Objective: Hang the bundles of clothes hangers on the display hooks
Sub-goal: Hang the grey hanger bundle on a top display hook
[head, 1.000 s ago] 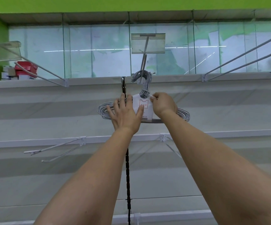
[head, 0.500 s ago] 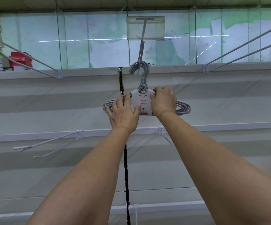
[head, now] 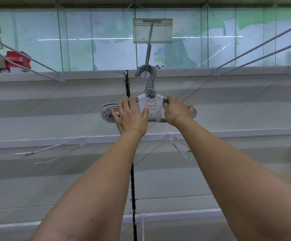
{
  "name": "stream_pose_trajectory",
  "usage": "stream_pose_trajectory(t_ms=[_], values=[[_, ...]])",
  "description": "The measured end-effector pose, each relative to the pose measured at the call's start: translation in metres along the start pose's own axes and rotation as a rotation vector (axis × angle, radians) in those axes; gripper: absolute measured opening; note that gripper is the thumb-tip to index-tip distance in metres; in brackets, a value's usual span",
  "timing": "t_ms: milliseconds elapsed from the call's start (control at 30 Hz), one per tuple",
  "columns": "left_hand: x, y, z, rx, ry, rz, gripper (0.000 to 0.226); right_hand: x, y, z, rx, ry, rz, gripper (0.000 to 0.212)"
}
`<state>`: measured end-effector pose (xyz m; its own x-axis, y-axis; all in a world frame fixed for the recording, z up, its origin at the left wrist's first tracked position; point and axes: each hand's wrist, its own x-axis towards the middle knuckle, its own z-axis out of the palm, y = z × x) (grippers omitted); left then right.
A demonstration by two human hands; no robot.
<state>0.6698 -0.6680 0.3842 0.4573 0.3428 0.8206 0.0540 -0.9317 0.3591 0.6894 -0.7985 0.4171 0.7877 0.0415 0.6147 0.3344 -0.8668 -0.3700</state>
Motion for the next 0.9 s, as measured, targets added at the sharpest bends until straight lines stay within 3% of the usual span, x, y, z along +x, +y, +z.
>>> stream_pose_trajectory(t_ms=[200, 633, 900], values=[[0.001, -0.002, -0.008, 0.036, -0.102, 0.021, 0.057, 0.002, -0.002, -0.002, -0.012, -0.071, -0.012, 0.042], [0.007, -0.007, 0.001, 0.069, -0.110, 0.034, 0.061, 0.011, 0.001, 0.007, -0.028, -0.095, -0.046, 0.046], [0.008, -0.006, 0.000, 0.062, -0.105, 0.021, 0.060, 0.009, 0.001, 0.009, -0.013, -0.112, -0.078, 0.059]])
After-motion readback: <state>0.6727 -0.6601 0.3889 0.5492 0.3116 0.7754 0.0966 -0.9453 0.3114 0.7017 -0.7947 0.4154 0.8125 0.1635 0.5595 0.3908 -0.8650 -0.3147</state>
